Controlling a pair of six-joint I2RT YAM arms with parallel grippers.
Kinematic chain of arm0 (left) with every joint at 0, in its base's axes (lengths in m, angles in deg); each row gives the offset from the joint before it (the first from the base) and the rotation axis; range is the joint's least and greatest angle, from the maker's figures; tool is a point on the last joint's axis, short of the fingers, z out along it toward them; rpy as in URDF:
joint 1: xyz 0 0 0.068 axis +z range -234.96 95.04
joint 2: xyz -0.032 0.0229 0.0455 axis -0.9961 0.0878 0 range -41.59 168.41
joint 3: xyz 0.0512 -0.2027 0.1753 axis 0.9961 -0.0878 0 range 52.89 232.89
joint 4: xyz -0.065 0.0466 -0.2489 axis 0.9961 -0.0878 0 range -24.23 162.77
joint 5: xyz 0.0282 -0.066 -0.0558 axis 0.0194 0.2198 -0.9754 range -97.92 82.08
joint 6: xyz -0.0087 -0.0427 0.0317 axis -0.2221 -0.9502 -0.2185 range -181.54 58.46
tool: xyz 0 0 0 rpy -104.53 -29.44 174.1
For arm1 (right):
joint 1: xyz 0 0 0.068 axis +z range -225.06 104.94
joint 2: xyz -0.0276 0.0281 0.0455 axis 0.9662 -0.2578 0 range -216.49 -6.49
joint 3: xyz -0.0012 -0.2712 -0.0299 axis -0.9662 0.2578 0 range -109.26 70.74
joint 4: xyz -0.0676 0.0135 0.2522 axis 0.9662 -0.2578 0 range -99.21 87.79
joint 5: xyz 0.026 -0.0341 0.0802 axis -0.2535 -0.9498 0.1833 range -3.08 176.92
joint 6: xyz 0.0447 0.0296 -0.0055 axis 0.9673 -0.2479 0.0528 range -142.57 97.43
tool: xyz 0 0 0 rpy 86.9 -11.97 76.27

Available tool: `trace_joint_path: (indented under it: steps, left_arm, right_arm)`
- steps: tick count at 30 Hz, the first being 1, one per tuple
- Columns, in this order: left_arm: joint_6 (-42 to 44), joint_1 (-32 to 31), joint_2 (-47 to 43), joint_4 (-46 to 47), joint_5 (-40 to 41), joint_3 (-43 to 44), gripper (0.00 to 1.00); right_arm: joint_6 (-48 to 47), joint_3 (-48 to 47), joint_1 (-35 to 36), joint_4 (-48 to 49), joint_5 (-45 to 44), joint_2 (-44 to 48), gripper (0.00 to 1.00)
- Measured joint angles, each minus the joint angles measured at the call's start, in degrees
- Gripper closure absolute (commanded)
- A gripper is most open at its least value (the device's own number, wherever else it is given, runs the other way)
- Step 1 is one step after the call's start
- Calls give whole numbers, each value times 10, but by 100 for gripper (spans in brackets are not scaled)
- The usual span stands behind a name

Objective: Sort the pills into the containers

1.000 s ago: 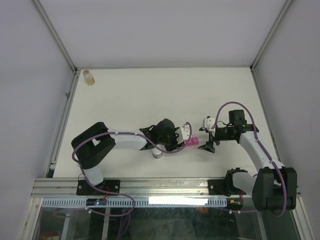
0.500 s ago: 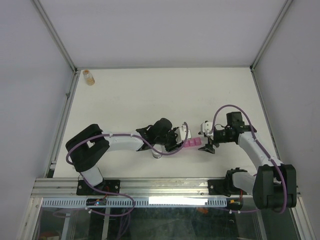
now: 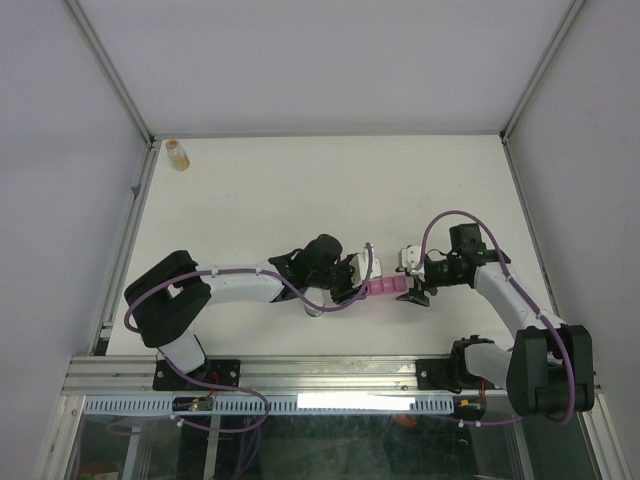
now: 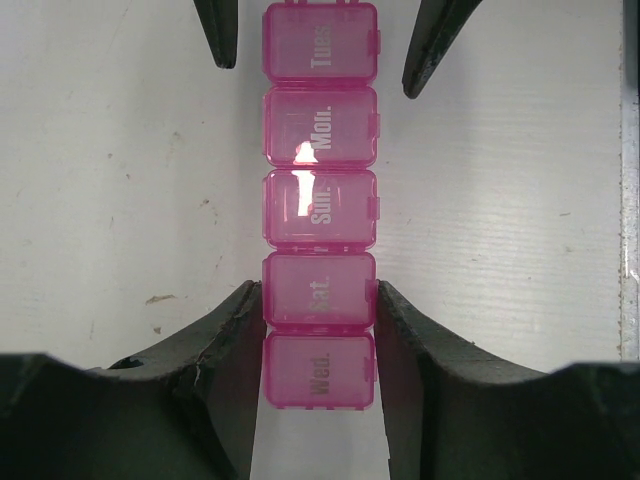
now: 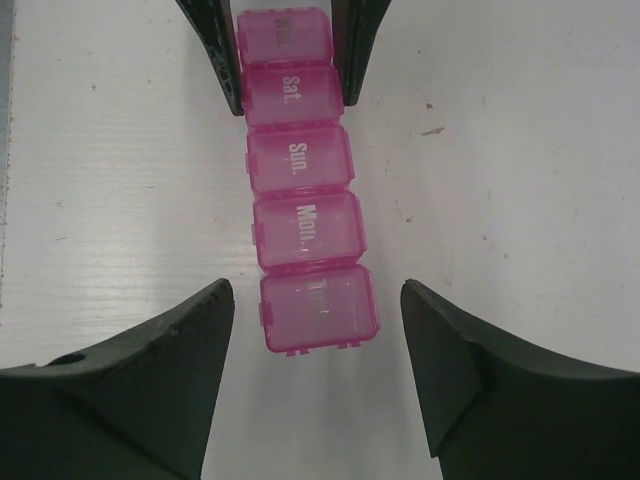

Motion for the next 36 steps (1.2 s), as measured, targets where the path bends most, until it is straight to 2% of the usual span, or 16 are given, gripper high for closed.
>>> trace_joint_path:
  steps: [10,19,24,32,33,36]
  left_arm:
    - [0,0,-2,0,-9,0,84]
    - [0,0,-8,-5,-10,0,87]
    - [0,1,-15,-5,-10,-3,87]
    - [5,4,-23,-6,-9,-10,88]
    - [5,4,-24,-6,-9,-10,88]
    - [5,4,-24,-7,-9,-10,88]
  right_arm:
    - [-2,0,0,-7,-1,0,46]
    - [0,-16,0,-32,3,-9,70]
    - [11,-43,0,-59,8,-37,77]
    - [46,-99,1,-113,20,-109,78]
    - [50,-103,1,-117,21,-113,77]
    - [67,-105,1,-120,21,-116,64]
